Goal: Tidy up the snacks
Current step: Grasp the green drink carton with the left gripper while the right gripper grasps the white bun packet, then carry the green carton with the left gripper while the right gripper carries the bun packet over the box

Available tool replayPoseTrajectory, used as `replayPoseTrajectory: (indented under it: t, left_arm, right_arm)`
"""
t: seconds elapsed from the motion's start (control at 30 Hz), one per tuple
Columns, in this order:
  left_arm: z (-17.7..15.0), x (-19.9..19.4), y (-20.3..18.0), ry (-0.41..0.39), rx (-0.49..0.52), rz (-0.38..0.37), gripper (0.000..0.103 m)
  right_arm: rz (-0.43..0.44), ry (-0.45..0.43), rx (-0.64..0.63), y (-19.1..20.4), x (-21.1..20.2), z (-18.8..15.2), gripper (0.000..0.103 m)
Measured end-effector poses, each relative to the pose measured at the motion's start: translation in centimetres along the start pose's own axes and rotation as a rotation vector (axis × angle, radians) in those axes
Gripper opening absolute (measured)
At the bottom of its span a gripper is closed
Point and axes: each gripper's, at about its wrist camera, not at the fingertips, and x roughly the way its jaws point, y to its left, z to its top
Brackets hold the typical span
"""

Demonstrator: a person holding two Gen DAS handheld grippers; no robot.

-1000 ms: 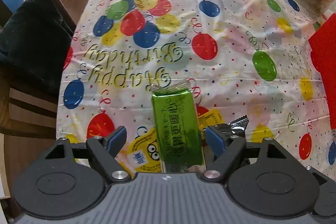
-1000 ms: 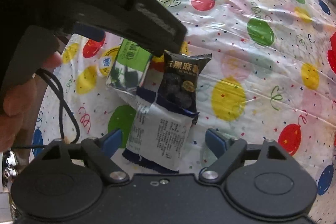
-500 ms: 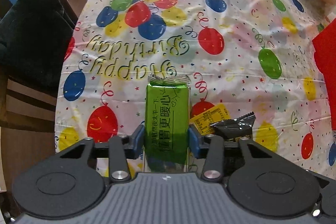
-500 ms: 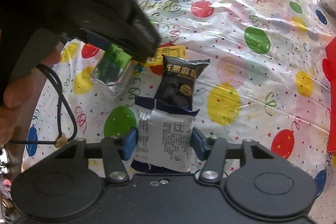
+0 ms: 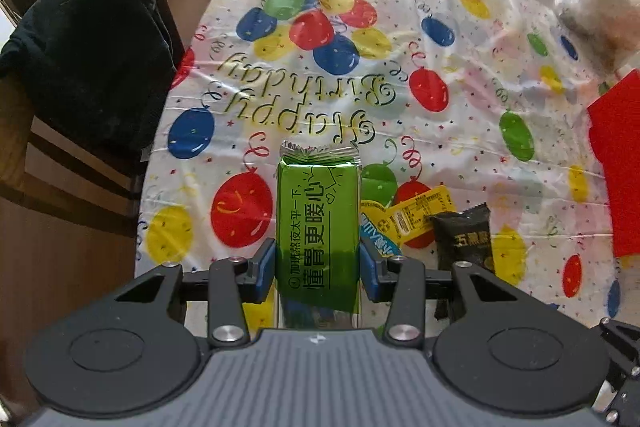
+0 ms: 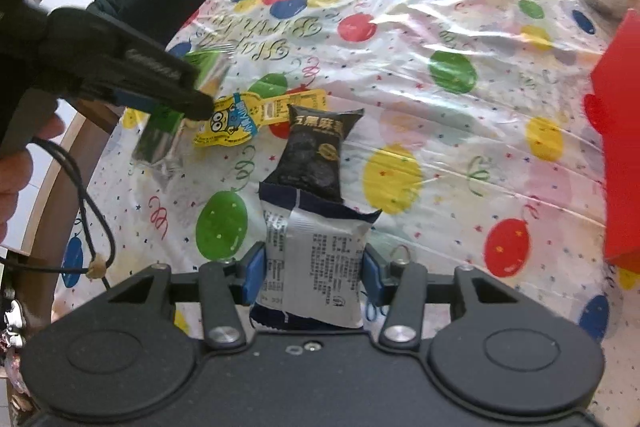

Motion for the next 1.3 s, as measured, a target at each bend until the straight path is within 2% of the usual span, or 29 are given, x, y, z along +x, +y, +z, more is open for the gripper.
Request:
replayPoseTrajectory:
  t: [0.17, 0.37, 0.57, 0.83, 0.97, 1.3]
  left_arm:
    - [-0.9, -2.7, 0.7, -0.053, -0.007, -0.034, 0.042]
    - [-2.0, -6.6, 0.5, -0.134, 0.030, -0.073, 0.042]
    - [-2.6, -9.9, -1.6, -0.182, 0.090, -0.135, 0.042]
    - [-2.6, -12.9, -7.8, -0.229, 0.207, -0.207, 0.042]
    - [-2.4, -14.0, -12.1, -0.262, 0.260, -0.234, 0.042]
    - [-1.7, -14.0, -23.7, -0.258, 0.345, -0.285, 0.042]
  right_arm:
    - [-0.029, -0.048, 0.027, -1.4, -2.4, -0.8, 0.047]
    - [-0.043, -0.113, 0.116, -4.2, -6.4, -1.6, 0.047]
    - [-0.046, -0.188, 0.167, -6.7, -10.6, -2.0, 0.047]
    - [-0.058, -0.279, 0.183, -10.5, -15.8, -2.2, 0.047]
    - [-0.078, -0.313, 0.195, -13.2, -17.6, -2.2, 0.047]
    - [-0.129, -0.350, 0.220, -21.9, -20.4, -2.3, 0.047]
